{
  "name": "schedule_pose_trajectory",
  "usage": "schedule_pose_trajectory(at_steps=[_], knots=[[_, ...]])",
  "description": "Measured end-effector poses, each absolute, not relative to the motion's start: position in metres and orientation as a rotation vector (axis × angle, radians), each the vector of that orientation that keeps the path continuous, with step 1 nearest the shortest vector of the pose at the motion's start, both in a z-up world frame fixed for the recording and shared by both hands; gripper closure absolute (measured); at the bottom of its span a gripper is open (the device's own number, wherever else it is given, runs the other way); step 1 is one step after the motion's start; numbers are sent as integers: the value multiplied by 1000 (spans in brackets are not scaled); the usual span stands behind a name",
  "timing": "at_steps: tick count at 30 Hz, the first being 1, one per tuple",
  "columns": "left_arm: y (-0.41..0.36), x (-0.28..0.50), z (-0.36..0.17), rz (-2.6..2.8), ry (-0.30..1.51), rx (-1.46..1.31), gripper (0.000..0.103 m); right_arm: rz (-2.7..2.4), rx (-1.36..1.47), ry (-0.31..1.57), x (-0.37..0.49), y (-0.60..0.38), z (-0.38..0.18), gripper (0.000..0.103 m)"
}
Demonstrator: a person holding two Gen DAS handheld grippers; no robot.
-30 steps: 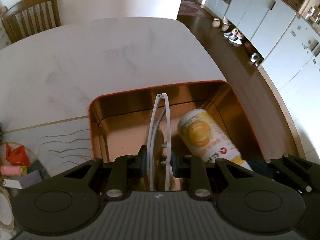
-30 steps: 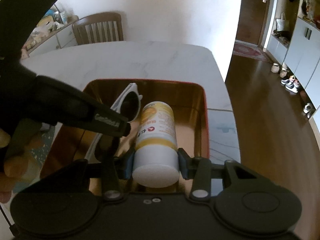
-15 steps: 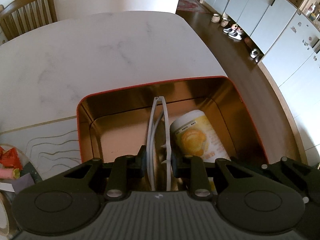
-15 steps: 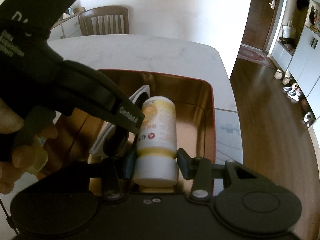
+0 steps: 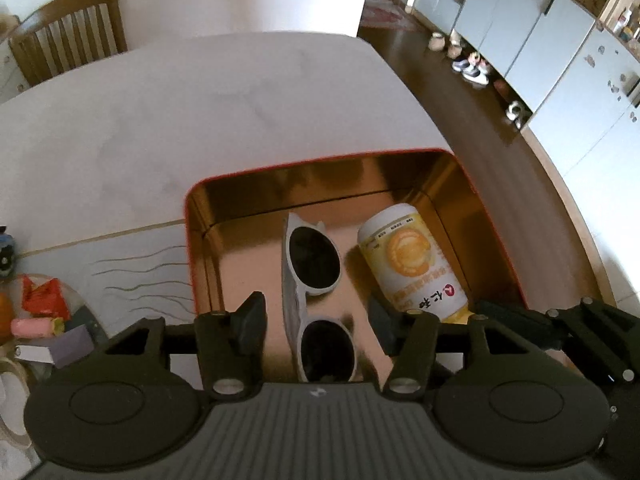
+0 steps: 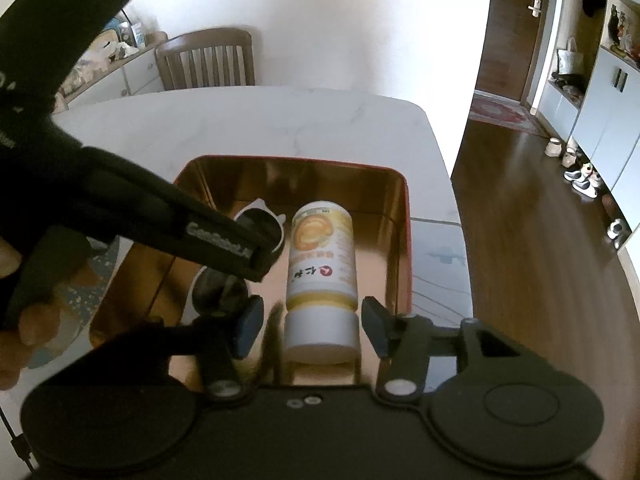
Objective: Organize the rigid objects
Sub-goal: 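Lower the sunglasses with the left tool while the right tool lowers the bottle, releasing both, then withdraw both tools from the box back toward the table items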
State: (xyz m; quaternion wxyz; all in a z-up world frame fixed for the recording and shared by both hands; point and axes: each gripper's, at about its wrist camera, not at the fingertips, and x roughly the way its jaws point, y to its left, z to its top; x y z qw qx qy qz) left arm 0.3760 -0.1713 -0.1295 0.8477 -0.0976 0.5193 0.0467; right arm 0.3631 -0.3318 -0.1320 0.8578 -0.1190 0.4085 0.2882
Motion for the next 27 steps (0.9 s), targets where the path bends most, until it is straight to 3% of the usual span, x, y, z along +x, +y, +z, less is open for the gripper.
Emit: schedule_pose_trajectory(at_steps=[14, 27], knots=[[-165, 314, -81, 121, 955, -180, 47, 634, -167, 784, 340, -347, -95, 39], [-133, 248, -44, 144, 820, -195, 47, 658, -106, 730, 300, -334, -63, 19]])
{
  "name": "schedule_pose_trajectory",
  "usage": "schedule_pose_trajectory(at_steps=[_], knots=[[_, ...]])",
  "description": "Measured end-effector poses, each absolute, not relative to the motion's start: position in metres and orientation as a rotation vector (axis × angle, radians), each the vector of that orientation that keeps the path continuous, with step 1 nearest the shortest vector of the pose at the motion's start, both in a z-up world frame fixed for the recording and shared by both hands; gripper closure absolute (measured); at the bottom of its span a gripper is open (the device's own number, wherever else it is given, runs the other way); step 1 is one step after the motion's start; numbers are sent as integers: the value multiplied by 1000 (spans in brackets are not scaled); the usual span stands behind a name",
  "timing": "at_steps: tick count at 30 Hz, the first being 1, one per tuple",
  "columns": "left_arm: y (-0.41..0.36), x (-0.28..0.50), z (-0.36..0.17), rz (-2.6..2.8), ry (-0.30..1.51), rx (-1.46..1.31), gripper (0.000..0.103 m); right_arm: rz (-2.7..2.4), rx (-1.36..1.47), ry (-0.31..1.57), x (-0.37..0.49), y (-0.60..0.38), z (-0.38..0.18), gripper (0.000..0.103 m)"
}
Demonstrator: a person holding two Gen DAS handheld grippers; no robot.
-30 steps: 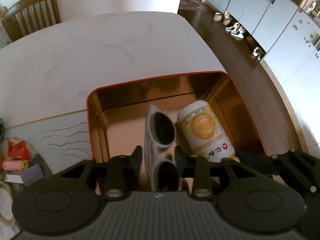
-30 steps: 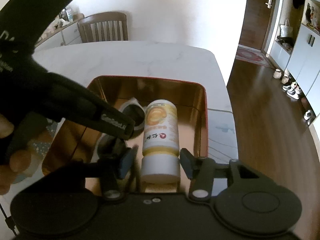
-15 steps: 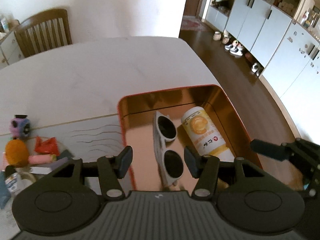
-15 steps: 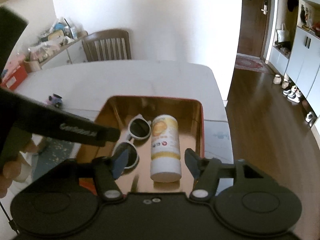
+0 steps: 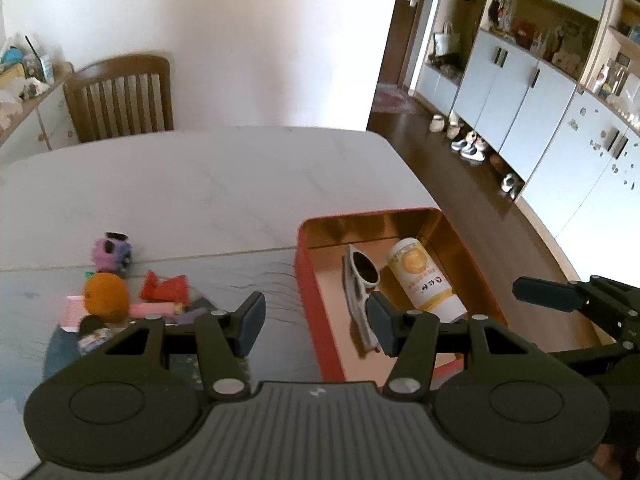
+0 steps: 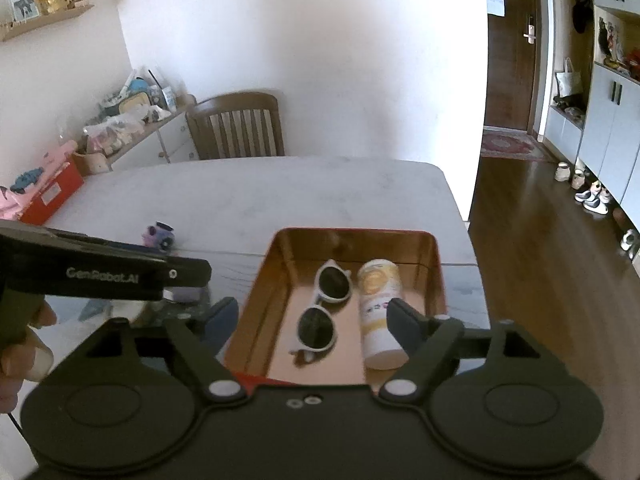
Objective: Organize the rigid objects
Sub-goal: 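Withdraw both tools from the box back toward the table items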
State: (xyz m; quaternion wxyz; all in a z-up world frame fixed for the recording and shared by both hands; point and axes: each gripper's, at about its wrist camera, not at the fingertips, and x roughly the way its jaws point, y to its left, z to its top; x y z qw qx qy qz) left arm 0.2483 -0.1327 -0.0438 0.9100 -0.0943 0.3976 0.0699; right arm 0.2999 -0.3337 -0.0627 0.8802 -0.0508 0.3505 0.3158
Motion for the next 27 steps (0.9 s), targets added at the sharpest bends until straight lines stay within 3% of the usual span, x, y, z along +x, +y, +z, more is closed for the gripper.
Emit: schedule_pose_trajectory(at_steps=[9, 16, 27], knots=[[-90, 204, -30, 159, 768, -214, 39, 657, -41, 712, 271, -308, -49, 6], [-52, 172, -28, 203, 718, -195, 26, 687, -12, 711, 247, -278, -49, 3], [16, 142, -42, 222, 707, -241, 21, 701, -12, 723, 222, -227, -57, 0]])
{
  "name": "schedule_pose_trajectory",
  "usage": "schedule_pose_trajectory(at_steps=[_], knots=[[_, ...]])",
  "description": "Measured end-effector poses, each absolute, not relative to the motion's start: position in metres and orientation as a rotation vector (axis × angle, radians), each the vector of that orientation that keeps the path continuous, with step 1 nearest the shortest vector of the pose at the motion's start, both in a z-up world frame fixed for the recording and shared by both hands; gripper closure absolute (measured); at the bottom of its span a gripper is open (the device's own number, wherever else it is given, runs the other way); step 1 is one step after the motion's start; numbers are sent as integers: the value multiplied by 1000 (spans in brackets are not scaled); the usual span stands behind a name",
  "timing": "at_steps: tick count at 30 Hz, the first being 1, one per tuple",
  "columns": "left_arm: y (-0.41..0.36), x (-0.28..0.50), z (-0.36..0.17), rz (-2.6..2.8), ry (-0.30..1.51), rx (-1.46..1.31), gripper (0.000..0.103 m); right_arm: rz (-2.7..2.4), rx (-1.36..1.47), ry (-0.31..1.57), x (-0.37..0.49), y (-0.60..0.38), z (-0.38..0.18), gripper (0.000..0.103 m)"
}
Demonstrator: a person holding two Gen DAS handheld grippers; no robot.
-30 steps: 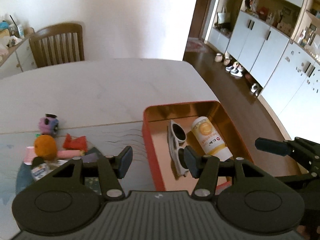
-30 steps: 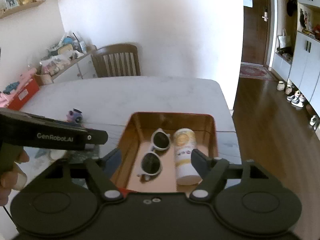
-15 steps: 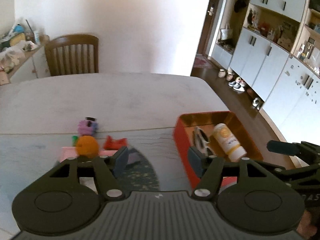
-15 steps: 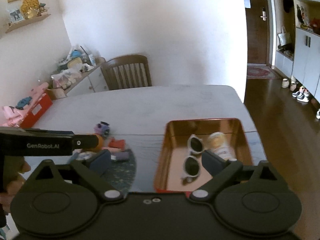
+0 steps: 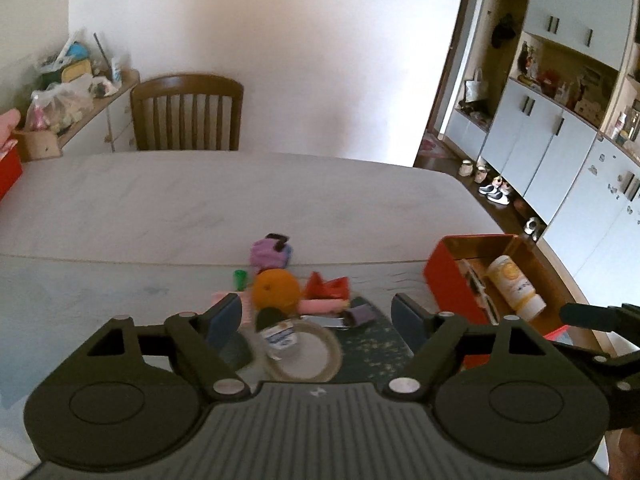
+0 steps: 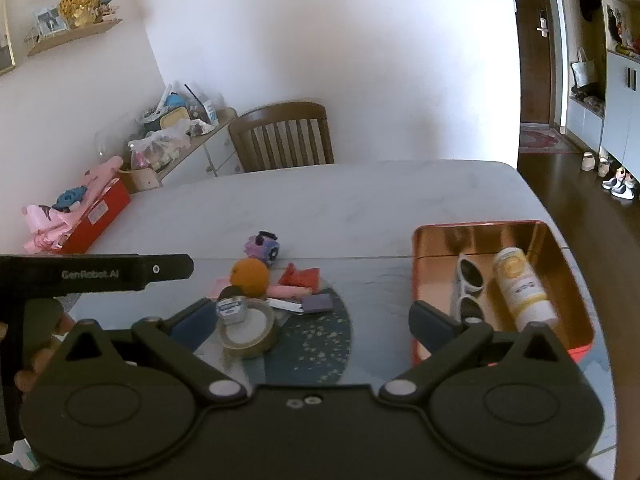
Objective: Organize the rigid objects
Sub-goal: 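Withdraw both tools from the box back toward the table items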
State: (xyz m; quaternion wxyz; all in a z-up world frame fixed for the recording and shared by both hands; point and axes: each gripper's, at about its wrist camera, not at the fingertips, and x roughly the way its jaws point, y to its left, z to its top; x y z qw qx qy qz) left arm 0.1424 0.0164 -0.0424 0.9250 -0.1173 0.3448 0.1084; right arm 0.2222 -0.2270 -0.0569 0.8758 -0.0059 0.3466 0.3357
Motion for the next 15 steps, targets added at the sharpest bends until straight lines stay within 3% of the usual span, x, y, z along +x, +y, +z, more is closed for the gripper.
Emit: schedule_pose_trajectory(at_steps=[15], knots=[[97, 146, -92, 267, 767, -278, 21, 730, -124, 784, 209, -155, -84, 0]])
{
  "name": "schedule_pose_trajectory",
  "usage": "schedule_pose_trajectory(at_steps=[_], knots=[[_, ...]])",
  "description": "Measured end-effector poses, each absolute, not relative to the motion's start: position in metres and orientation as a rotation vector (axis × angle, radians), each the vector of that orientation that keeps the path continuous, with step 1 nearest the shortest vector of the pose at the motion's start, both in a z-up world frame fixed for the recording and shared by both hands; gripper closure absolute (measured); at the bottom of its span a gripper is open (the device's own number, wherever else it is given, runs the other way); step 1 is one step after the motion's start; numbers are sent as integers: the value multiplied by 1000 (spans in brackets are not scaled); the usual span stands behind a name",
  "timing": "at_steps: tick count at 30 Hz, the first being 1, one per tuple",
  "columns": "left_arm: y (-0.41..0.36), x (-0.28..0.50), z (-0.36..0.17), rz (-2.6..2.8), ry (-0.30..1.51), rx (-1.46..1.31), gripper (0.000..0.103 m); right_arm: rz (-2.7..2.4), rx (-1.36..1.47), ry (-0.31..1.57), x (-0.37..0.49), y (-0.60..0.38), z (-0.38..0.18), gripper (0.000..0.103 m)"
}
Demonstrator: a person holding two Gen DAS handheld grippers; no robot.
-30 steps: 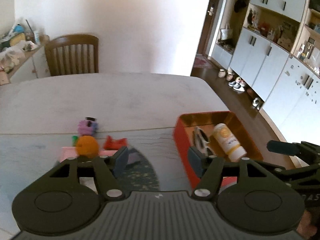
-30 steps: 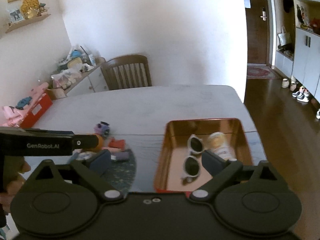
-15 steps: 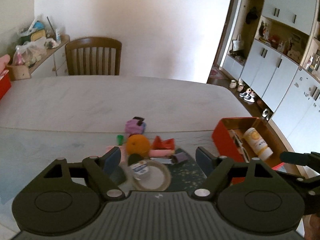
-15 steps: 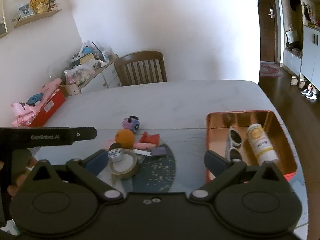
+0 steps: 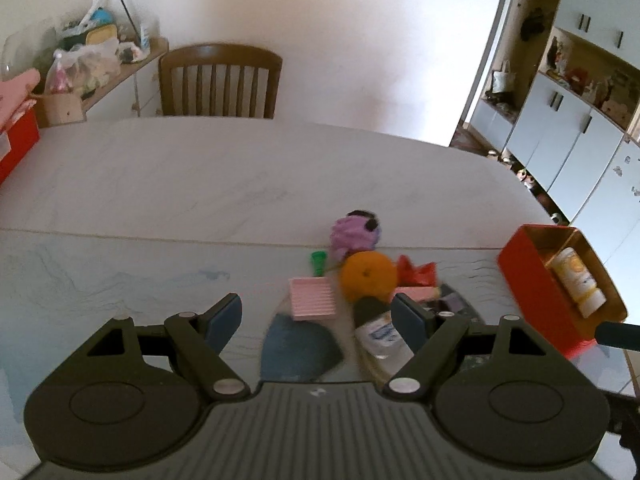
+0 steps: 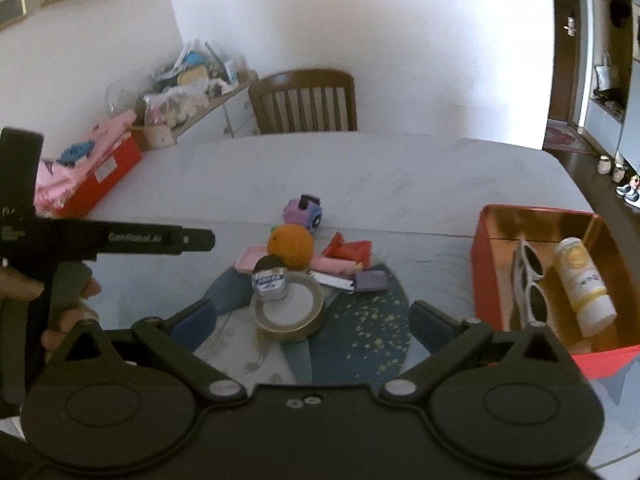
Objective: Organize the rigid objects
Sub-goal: 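Withdraw both tools from the box back toward the table items, then grasp the clear eye-drop box with the left tool while the right tool grasps the tape roll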
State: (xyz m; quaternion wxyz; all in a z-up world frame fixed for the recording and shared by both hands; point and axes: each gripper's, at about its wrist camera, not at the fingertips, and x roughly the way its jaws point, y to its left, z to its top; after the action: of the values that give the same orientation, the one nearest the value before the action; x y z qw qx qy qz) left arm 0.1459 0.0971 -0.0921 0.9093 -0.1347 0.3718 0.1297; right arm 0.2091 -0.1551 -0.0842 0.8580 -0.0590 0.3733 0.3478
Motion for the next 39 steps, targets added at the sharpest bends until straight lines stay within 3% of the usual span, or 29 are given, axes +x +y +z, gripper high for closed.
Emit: schedule_pose_trajectory(at_steps=[17, 27, 39], knots=[[74, 182, -136, 114, 846, -245, 21, 802, -339, 790, 221, -101, -137, 5], [60, 204, -157, 107, 879, -185, 22, 829, -388, 785, 235, -86, -162, 16], [50, 207, -162, 89, 863, -129, 51, 876, -393, 780, 239, -73, -170, 27]])
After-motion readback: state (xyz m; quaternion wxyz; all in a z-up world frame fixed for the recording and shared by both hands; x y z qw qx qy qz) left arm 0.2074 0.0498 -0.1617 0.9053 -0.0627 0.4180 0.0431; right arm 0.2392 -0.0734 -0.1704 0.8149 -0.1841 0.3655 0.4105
